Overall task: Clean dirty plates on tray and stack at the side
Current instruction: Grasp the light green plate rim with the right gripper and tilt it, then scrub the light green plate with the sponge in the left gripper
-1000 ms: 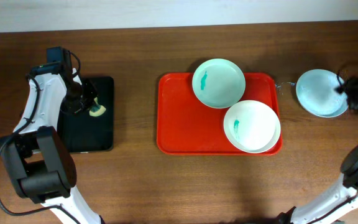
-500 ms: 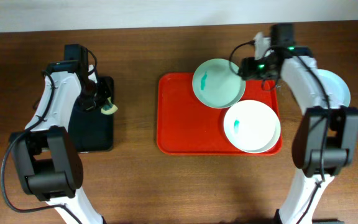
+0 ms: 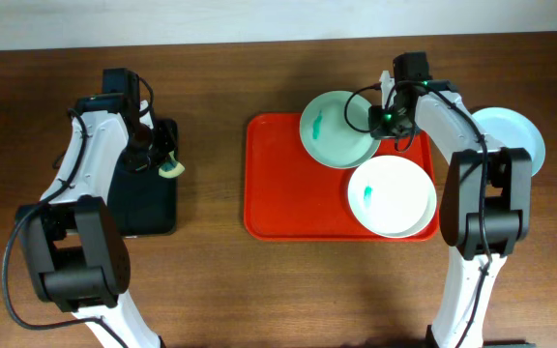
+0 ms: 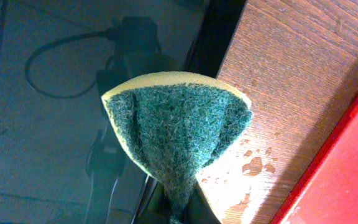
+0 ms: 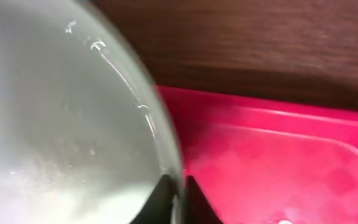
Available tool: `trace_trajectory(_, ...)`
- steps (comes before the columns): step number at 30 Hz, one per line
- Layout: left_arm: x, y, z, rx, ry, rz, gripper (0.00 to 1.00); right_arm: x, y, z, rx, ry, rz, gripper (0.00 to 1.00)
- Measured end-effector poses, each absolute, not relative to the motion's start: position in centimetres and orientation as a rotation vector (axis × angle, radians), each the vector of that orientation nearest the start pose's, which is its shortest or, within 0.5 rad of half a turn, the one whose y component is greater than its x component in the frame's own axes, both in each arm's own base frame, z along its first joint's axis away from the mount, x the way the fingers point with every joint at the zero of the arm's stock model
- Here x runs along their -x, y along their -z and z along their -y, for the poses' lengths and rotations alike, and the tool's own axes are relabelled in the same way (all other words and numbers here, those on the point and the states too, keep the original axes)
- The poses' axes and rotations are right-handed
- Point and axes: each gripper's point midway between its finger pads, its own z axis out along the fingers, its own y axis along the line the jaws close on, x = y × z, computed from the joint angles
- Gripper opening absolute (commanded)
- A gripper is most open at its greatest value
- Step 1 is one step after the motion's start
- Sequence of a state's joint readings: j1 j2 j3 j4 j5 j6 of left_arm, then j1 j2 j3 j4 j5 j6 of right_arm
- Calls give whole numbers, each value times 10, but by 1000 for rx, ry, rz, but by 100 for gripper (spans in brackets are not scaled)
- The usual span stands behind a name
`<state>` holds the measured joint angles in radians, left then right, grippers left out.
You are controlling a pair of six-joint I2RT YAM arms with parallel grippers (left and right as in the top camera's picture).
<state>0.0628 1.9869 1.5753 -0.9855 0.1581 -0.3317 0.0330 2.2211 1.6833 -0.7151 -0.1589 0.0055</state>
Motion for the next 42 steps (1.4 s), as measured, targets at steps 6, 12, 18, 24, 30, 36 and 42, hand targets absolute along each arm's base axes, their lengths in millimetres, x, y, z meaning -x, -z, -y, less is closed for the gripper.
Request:
trace_trajectory(6, -418, -72, 5, 545, 269, -2930, 0, -488, -28, -82, 123, -558, -2794, 4)
trace_trajectory(12, -419, -72, 39, 401, 279, -2948, 0, -454, -28, -114, 185, -724, -2888, 4)
trace_trajectory(18, -415, -73, 88, 225, 296, -2963, 0, -430, -18, -140, 384, -570, -2973, 4)
trace_trajectory(24, -406, -77, 141, 75, 443, -2963, 0, -423, -15, -149, 437, -523, -2991, 4)
trace_trajectory(30, -412, -86, 200, -31, 569, -2868, 0, -420, -10, -154, 458, -515, -2991, 4)
trace_trajectory(36, -402, -67, 247, -69, 654, -2806, 0, -419, -7, -154, 458, -520, -2987, 4)
trace_trajectory(42, -403, -43, 249, 34, 700, -2763, 0, -425, -7, -158, 454, -538, -2958, 4)
